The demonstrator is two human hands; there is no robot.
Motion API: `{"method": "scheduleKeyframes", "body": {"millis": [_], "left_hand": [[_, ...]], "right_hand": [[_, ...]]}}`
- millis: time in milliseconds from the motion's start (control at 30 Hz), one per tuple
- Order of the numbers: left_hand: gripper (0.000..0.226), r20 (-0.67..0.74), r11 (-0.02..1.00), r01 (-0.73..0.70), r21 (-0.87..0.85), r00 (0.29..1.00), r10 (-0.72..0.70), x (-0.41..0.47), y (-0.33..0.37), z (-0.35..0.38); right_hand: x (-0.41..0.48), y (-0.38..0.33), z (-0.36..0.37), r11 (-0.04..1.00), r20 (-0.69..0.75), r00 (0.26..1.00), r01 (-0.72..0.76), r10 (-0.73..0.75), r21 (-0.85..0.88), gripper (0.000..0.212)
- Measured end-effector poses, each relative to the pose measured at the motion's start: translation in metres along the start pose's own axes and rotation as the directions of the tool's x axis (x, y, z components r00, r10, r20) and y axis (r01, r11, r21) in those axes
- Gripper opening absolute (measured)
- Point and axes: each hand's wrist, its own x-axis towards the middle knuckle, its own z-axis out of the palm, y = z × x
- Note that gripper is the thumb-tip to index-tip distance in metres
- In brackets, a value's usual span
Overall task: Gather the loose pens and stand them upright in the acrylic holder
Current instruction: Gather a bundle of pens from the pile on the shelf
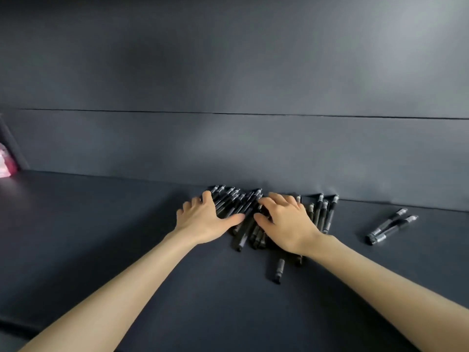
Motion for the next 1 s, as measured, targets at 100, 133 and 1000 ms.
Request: {"method": "scheduleKeyframes", "body": {"millis": [100, 133, 1000], "left_hand": [[0.093, -0.021, 0.998, -0.043, 0.048, 0.999, 0.044, 0.018, -0.005, 0.002], [0.091, -0.024, 0.997, -0.061, 0.054, 0.998, 0.062, 0.023, -0.007, 0.002], [0.025, 0.122, 0.915, -0.398, 0.074, 0.914, 0.387, 0.051, -0.01, -0.009]], "right_hand": [[0.009, -0.002, 0.008, 0.999, 0.038, 0.998, -0.048, 0.048, -0.011, 0.05], [0.011, -0.002, 0.01, 0.998, 0.036, 0.998, -0.056, 0.057, -0.018, 0.05], [0.024, -0.017, 0.024, 0.986, -0.048, 0.985, -0.167, 0.167, 0.002, 0.044]]}}
